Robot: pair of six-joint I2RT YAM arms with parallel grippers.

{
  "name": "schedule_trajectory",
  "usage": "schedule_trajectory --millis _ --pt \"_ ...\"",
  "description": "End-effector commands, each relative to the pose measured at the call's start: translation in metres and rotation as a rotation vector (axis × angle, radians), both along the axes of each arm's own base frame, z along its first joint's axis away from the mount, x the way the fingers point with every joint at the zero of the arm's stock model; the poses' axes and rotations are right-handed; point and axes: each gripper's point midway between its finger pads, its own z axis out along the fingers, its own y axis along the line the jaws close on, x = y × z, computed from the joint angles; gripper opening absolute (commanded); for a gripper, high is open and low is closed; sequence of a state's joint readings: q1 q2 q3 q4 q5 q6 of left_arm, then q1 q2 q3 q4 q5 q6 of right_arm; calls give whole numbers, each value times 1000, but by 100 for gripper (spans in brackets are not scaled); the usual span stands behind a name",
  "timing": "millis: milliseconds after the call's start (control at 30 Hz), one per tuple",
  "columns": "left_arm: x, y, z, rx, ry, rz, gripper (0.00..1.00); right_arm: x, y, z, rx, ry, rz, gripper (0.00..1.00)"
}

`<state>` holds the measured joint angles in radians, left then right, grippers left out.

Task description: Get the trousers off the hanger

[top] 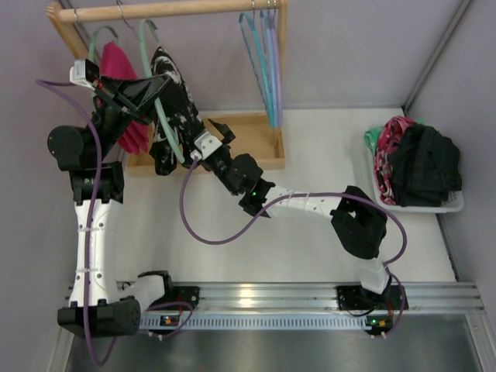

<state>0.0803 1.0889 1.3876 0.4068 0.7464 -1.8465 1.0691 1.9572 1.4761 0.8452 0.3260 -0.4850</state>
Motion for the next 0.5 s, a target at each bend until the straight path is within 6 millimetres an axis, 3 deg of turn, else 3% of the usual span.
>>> schedule_trajectory --millis 0,233,467 --pt "-49 1 43 -15 -266 35 0 -6 -8 59 128 -72 39 99" --pt "-45 1 45 -14 -268 39 0 -18 -10 40 82 -64 90 99" --pt "-36 2 40 -24 -240 36 0 -28 -17 55 109 -43 127 99"
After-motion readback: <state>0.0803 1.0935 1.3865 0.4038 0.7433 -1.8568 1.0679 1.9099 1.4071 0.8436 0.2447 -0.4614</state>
